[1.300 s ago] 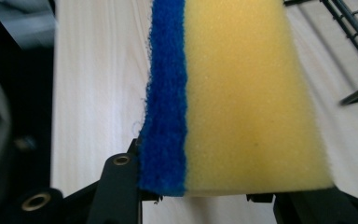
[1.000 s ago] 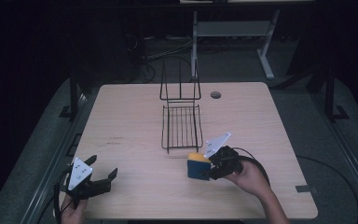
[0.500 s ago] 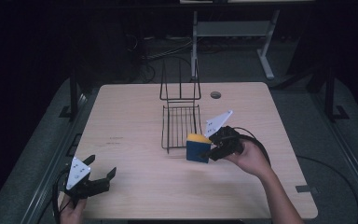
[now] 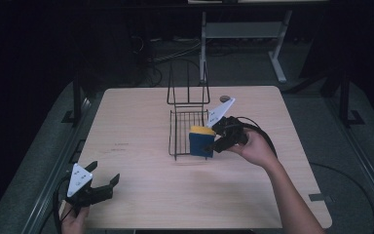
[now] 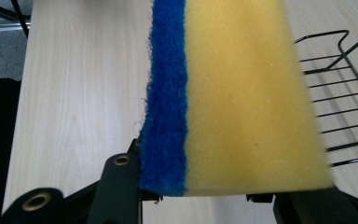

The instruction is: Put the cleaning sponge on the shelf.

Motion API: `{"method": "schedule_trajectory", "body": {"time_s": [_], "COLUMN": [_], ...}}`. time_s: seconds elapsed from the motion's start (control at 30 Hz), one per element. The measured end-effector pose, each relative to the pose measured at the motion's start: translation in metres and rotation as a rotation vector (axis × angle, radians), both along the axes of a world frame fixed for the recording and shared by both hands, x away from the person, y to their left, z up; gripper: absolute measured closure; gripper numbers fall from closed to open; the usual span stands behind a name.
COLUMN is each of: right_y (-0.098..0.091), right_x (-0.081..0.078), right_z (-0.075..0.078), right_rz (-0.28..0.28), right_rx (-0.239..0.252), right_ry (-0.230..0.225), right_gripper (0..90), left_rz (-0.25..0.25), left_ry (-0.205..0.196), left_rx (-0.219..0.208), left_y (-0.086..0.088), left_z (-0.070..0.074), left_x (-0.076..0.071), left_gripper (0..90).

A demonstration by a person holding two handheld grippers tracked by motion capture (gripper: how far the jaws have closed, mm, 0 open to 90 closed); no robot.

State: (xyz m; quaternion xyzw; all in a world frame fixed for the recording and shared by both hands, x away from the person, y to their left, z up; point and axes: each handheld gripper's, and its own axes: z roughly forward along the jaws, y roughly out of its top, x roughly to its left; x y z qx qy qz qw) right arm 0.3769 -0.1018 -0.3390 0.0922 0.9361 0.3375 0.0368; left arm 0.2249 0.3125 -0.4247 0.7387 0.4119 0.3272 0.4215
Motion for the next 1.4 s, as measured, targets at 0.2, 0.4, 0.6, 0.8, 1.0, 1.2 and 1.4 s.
{"method": "schedule_trajectory", "body": {"time_s": [0.2, 0.4, 0.6, 0.8, 1.0, 1.2, 1.4], "right_y": [0.001, 0.003, 0.007, 0.008, 0.010, 0.008, 0.006], "right_x": [0.015, 0.027, 0.038, 0.054, 0.063, 0.071, 0.080], "right_z": [-0.003, -0.003, -0.003, -0.010, -0.011, -0.016, -0.024], "right_rz": [-0.018, -0.015, -0.028, -0.039, -0.050, -0.072, -0.067], "right_rx": [0.004, -0.001, 0.010, 0.019, 0.013, 0.036, 0.036], "right_ry": [0.027, 0.022, 0.030, 0.061, 0.059, 0.071, 0.063], "right_gripper": [57.3, 57.3, 57.2, 57.1, 57.1, 57.0, 56.8], "left_rz": [-0.003, -0.010, -0.012, -0.013, -0.014, -0.014, -0.016], "left_ry": [0.000, 0.002, 0.001, 0.001, 0.000, -0.002, 0.000], "left_rx": [0.000, -0.007, -0.007, -0.007, -0.010, -0.015, -0.014], "left_y": [0.001, 0.000, 0.001, 0.001, 0.001, 0.000, 0.000], "left_z": [0.000, 0.000, 0.000, 0.000, 0.000, 0.000, 0.000], "left_x": [0.000, 0.001, 0.001, 0.001, 0.001, 0.001, 0.001], "left_gripper": [13.9, 13.9, 13.9, 13.9, 13.9, 13.9, 13.9]}}
